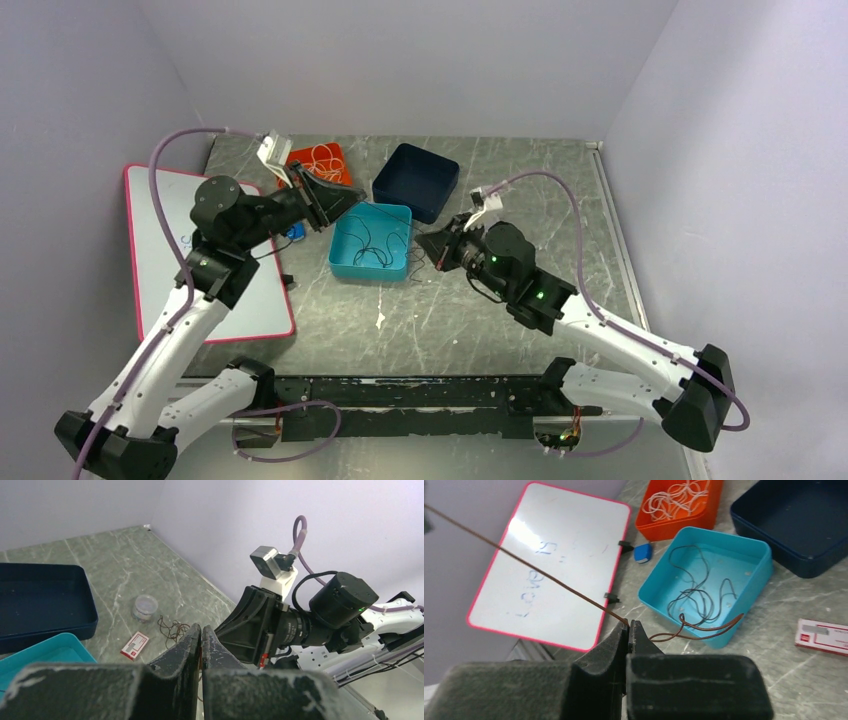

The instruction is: Untangle the cables

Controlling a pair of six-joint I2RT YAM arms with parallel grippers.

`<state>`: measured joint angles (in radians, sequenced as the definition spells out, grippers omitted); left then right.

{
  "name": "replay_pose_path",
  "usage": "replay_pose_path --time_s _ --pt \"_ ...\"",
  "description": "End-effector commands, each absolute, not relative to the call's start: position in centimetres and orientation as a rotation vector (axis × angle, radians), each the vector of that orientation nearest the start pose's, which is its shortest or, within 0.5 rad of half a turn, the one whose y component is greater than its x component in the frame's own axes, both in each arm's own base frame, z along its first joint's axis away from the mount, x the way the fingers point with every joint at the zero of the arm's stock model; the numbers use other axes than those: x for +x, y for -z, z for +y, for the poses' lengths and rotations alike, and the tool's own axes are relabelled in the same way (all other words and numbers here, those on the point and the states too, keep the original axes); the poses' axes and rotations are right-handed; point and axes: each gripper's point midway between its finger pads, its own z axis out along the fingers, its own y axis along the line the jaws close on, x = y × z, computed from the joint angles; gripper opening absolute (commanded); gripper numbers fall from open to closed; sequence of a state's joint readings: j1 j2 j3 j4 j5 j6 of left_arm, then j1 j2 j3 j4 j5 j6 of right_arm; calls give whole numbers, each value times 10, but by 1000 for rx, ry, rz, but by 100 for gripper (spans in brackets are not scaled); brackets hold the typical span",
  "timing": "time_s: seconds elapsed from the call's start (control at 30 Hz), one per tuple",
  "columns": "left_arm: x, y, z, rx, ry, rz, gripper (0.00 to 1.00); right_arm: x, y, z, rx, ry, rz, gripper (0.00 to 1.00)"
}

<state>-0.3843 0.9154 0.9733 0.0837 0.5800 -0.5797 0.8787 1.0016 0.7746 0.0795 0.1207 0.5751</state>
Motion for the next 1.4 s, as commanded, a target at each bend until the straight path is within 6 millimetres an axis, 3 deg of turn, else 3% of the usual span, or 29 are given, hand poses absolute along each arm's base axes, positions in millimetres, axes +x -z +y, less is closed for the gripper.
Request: replay_pose_path --time_s 0.0,0.3,0.5,0.6,0.67,0.83,1.03,1.37 --pt "232 -475 -203 393 1074 1297 7 249 -174 231 -125 -532 2049 0" --pt "223 -502 -205 434 1087 1273 7 252 -162 235 -177 -520 2030 27" --pt "228 -499 -204 428 1071 1296 7 249 -173 240 -224 -569 1989 8" --pt "228 -484 -204 415 1071 1327 7 247 -180 237 -229 -560 1987 8" --pt "231 -474 -202 402 1061 1353 7 246 -176 229 -221 -506 2025 15" --pt "233 -452 -199 376 1045 1415 15 242 -147 213 -295 -327 2179 35" --pt "234 -432 -198 351 1043 1464 28 248 -109 198 -359 -85 2371 46" --pt "232 -410 -198 344 1052 1514 29 253 -65 195 -364 -202 2505 53"
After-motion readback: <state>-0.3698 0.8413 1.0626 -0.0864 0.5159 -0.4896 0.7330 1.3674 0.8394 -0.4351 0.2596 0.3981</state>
